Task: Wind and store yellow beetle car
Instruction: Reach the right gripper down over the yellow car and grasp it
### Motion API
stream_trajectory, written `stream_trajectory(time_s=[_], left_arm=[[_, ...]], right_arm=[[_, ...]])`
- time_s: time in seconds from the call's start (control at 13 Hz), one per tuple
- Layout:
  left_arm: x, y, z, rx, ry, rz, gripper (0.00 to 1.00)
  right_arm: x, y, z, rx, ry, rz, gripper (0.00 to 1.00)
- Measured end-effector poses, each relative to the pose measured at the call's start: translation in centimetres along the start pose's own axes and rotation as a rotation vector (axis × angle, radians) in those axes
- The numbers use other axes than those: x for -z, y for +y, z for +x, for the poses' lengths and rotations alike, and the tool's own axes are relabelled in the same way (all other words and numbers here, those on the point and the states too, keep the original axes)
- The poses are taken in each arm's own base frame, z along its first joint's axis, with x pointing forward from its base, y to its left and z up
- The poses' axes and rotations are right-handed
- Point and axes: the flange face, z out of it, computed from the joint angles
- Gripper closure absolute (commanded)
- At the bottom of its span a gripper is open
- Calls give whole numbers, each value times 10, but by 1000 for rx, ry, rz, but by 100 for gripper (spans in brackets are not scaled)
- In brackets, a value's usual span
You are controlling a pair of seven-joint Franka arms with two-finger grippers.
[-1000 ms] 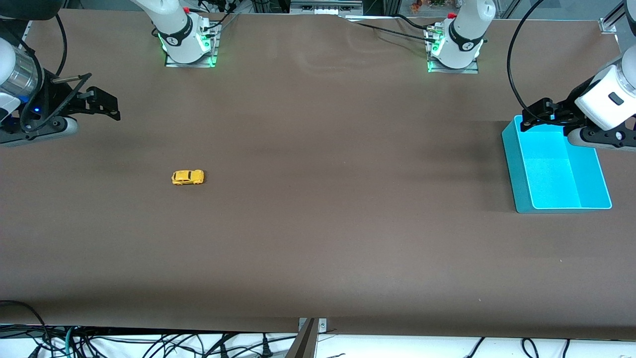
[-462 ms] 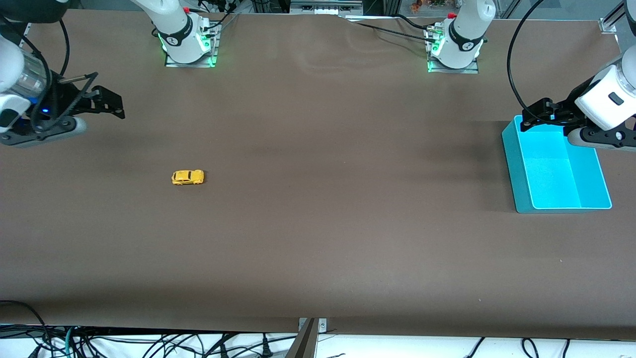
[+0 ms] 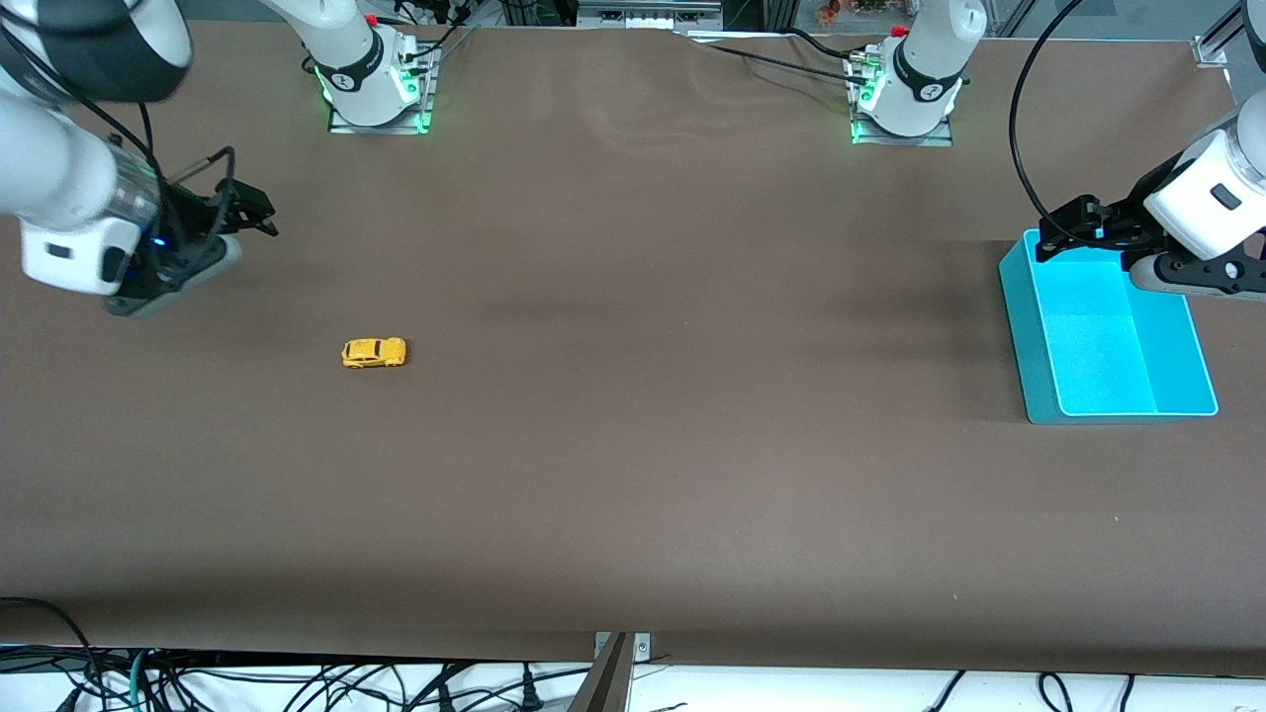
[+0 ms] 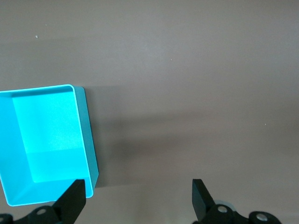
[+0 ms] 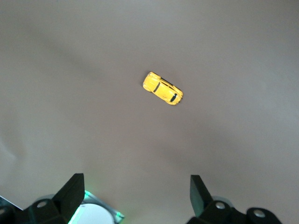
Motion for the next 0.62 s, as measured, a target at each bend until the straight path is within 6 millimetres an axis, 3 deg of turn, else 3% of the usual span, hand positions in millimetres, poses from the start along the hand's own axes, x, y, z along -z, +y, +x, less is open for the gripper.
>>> stream_trajectory(time_s=[0.62], left_arm=[[-1, 0, 1, 0, -2, 0, 0]], right_arm=[[-165, 11, 4, 538, 60, -85, 0]])
